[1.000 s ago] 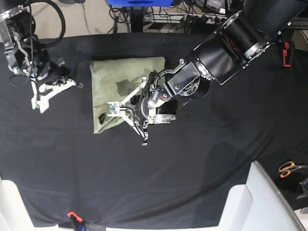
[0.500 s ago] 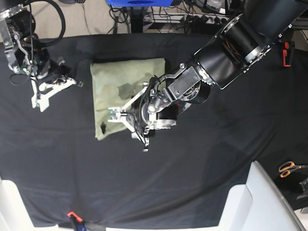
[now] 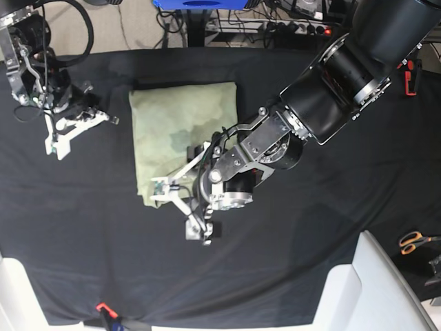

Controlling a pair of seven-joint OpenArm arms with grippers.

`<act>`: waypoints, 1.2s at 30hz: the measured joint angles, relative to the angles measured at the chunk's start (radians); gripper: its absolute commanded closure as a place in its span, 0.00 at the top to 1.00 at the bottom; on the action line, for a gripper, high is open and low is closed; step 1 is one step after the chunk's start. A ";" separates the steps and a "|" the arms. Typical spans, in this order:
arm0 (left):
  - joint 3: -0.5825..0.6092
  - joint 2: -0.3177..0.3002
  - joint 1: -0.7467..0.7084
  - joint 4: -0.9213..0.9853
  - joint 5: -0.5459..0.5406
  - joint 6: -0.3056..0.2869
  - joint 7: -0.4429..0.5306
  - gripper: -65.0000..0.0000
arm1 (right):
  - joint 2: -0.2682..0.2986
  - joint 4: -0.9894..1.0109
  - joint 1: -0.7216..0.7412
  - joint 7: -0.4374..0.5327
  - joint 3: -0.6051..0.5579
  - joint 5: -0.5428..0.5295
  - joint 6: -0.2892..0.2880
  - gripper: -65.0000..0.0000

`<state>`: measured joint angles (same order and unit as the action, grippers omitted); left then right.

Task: Fold the T-shirt properly
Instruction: 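Drag the folded shirt with the left gripper to square it, then release the shirt with the left gripper and lift it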

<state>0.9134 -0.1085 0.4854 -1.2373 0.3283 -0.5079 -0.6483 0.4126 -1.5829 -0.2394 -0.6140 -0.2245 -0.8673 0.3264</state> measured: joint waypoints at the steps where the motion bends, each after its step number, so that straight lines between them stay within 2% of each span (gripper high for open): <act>1: 0.000 0.000 -0.001 -0.026 -0.002 0.000 -0.005 0.90 | 0.000 0.000 0.000 0.000 0.000 0.000 0.000 0.00; 4: 0.003 0.000 -0.004 -0.105 -0.012 -0.005 -0.042 0.90 | 0.000 0.000 0.000 -0.001 -0.001 0.000 0.000 0.00; 5: 0.003 -0.001 -0.007 -0.135 -0.009 -0.004 -0.063 0.88 | 0.000 0.000 0.000 0.001 -0.002 0.000 0.000 0.00; 6: 0.003 -0.008 -0.011 -0.169 -0.011 -0.003 -0.086 0.82 | 0.000 0.000 0.000 0.001 -0.002 0.000 0.000 0.00; 8: -0.004 -0.020 -0.048 -0.246 -0.009 0.005 -0.126 0.55 | 0.000 0.000 0.000 -0.003 -0.003 0.000 0.000 0.00; 10: -0.011 -0.042 -0.120 -0.312 -0.001 0.007 -0.150 0.12 | -0.001 0.000 0.000 -0.002 -0.004 0.001 0.002 0.00; 11: -0.022 -0.053 -0.165 -0.340 -0.018 -0.001 -0.150 0.00 | 0.000 0.000 0.000 -0.001 -0.005 0.000 0.002 0.00; 14: -0.085 -0.058 -0.286 -0.387 -0.014 -0.001 -0.151 0.00 | -0.001 0.000 -0.001 -0.002 -0.005 0.000 0.000 0.00; 20: -0.177 -0.058 -0.417 -0.391 0.001 0.006 -0.151 0.00 | 0.000 0.000 0.000 0.000 -0.005 0.003 0.001 0.00; 25: -0.179 -0.058 -0.459 -0.383 -0.002 0.007 -0.149 0.00 | 0.000 0.000 0.000 0.001 -0.005 0.003 0.000 0.00; 31: -0.172 -0.091 -0.515 -0.285 0.000 0.007 -0.130 0.00 | 0.000 0.000 0.000 0.000 -0.005 0.003 0.000 0.00; 36: -0.178 -0.112 -0.519 -0.313 -0.010 0.007 -0.128 0.00 | -0.004 0.000 0.001 0.001 -0.005 0.003 0.000 0.00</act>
<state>0.7357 -0.2203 -0.0338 -1.5501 0.3180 -0.5011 -0.7761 0.4088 -1.5829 -0.2382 -0.6128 -0.2291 -0.8639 0.3264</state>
